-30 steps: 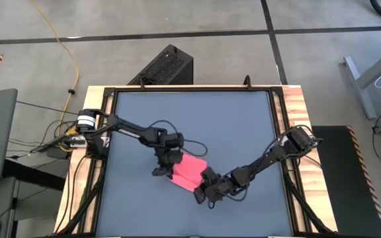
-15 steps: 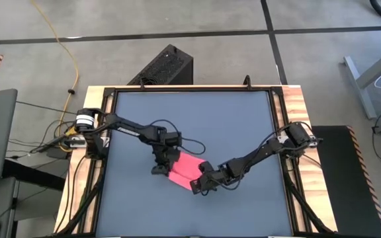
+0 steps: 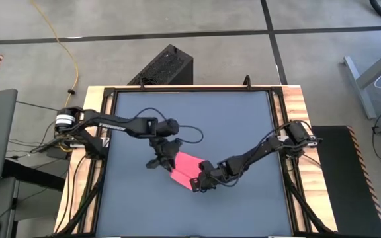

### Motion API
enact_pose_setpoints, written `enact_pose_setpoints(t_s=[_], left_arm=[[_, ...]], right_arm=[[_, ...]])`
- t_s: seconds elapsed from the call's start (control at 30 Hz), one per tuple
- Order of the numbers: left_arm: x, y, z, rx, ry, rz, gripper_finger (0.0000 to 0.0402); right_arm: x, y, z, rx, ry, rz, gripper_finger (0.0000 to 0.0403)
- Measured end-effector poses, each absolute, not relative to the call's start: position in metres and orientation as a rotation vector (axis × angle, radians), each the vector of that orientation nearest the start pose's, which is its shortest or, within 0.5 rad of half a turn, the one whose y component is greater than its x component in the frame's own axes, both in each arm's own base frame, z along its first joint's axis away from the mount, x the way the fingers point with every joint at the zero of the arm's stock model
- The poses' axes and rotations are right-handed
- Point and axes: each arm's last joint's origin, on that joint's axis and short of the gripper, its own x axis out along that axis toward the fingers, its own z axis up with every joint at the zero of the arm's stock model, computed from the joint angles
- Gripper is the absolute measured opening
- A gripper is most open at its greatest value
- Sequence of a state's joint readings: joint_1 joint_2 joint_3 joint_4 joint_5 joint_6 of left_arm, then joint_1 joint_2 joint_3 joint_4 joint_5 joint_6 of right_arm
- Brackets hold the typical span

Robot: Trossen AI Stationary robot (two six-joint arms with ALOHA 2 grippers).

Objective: Roll towel
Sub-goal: Roll the pink towel

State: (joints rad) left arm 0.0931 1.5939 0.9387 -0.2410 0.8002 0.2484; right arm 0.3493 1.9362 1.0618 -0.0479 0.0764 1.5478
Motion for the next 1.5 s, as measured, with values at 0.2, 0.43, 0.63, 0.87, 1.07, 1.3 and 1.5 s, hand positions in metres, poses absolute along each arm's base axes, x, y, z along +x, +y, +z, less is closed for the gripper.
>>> enact_pose_setpoints(t_s=[0.2,0.43,0.63,0.87,1.07,1.3,1.5], left_arm=[[0.333,-0.029,0.201,-0.014,0.57,-0.678,0.0044],[0.345,-0.035,0.152,-0.043,0.724,-0.615,0.0003],[0.349,-0.03,0.125,-0.094,0.832,-0.551,0.0],[0.347,-0.029,0.122,-0.091,0.869,-0.513,0.0],[0.344,-0.024,0.12,-0.12,0.915,-0.49,0.0],[0.34,-0.023,0.117,-0.143,0.973,-0.478,0.0],[0.338,-0.023,0.117,-0.171,0.996,-0.464,0.0]], right_arm=[[0.356,0.121,0.123,1.239,0.878,-0.494,0.0025],[0.357,0.117,0.123,1.241,0.871,-0.503,0.0025],[0.357,0.117,0.123,1.221,0.873,-0.493,0.0025],[0.361,0.117,0.125,1.097,0.842,-0.394,0.0049],[0.366,0.111,0.127,0.978,0.832,-0.289,0.0072],[0.367,0.107,0.126,1.125,0.846,-0.345,0.0075],[0.367,0.107,0.127,1.193,0.839,-0.381,0.0083]])
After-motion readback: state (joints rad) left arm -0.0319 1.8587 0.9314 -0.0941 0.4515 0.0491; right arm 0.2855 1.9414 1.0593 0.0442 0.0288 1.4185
